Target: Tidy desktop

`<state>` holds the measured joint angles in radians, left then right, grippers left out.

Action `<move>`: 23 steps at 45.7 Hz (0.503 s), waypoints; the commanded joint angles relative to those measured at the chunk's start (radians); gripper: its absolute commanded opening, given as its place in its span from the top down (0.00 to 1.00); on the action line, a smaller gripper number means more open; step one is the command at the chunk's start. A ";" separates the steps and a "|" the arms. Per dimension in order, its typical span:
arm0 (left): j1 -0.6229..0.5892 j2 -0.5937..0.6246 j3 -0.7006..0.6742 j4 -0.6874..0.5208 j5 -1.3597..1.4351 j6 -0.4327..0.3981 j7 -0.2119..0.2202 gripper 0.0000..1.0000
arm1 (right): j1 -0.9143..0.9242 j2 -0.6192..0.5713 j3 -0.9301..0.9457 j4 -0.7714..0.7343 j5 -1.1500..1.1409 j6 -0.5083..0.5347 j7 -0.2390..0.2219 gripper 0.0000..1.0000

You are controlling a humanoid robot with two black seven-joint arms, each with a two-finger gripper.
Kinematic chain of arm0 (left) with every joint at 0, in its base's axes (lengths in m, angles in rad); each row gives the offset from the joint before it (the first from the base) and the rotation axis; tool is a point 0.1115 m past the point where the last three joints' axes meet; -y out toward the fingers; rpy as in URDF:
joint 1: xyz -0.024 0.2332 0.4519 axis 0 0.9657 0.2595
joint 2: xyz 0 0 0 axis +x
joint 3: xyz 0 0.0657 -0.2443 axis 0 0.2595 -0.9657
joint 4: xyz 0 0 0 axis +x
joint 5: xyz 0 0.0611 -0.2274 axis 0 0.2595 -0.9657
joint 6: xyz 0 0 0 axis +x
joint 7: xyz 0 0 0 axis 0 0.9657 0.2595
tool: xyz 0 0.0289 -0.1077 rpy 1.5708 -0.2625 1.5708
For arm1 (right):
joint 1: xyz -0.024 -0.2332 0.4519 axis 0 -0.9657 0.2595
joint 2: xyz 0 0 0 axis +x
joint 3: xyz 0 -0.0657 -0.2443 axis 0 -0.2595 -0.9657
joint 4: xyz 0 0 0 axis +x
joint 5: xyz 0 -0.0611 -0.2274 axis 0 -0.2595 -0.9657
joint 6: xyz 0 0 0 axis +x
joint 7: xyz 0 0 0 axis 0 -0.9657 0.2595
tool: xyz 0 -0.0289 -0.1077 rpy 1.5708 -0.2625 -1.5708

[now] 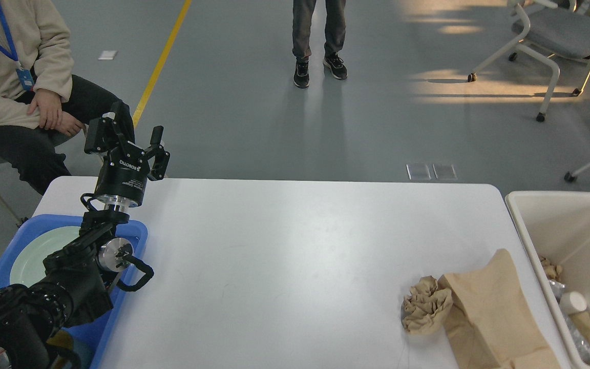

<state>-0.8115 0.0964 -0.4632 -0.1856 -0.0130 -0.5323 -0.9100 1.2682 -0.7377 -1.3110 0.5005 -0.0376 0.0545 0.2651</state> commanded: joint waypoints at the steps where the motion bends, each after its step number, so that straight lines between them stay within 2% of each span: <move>1: 0.000 -0.001 0.000 0.000 -0.001 0.000 0.000 0.04 | -0.141 -0.002 0.102 -0.056 0.074 -0.047 0.000 1.00; 15: 0.000 0.000 0.000 0.000 -0.001 0.000 0.000 0.04 | -0.398 0.058 0.323 -0.168 0.110 -0.055 0.002 1.00; 18: 0.000 0.000 0.000 0.000 -0.001 0.000 -0.001 0.04 | -0.423 0.070 0.337 -0.186 0.110 -0.055 0.002 0.63; 19: 0.000 0.000 0.000 0.000 -0.001 0.000 -0.001 0.04 | -0.425 0.072 0.340 -0.189 0.110 -0.055 0.002 0.54; 21: 0.000 0.000 0.000 0.000 0.001 0.000 0.000 0.04 | -0.426 0.077 0.342 -0.191 0.110 -0.055 0.002 0.44; 23: 0.000 0.000 0.000 0.000 -0.001 0.000 0.000 0.04 | -0.426 0.081 0.342 -0.191 0.110 -0.055 0.002 0.39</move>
<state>-0.8115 0.0965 -0.4633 -0.1855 -0.0130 -0.5323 -0.9101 0.8530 -0.6697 -0.9776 0.3184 0.0720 0.0000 0.2669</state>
